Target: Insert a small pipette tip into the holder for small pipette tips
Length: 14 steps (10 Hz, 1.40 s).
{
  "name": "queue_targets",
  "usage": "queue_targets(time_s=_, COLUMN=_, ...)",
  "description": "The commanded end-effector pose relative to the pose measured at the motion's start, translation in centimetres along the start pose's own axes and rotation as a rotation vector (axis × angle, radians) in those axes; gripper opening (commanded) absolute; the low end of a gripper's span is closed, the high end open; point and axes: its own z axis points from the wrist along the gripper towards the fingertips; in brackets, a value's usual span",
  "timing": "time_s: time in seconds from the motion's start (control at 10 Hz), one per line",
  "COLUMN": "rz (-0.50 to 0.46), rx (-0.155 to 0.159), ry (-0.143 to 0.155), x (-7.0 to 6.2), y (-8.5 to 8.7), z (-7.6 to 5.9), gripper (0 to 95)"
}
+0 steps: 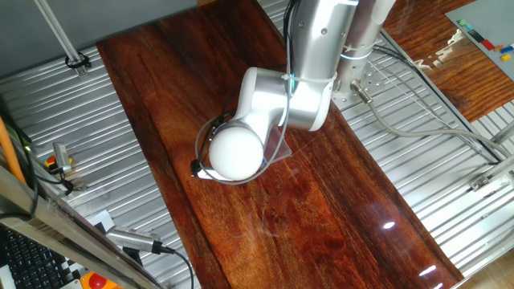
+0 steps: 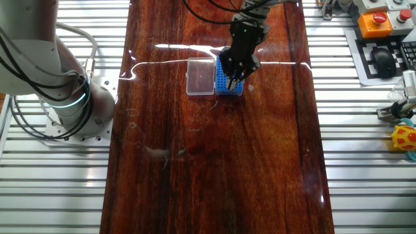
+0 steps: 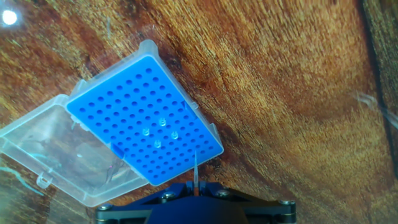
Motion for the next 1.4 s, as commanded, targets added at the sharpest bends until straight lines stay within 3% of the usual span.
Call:
queue_targets(time_s=0.1, rz=0.0, rx=0.005, ry=0.001, x=0.12, y=0.2, z=0.15, gripper=0.0)
queue_targets(time_s=1.4, rz=-0.003, rx=0.021, ry=0.019, x=0.14, y=0.13, z=0.51, gripper=0.0)
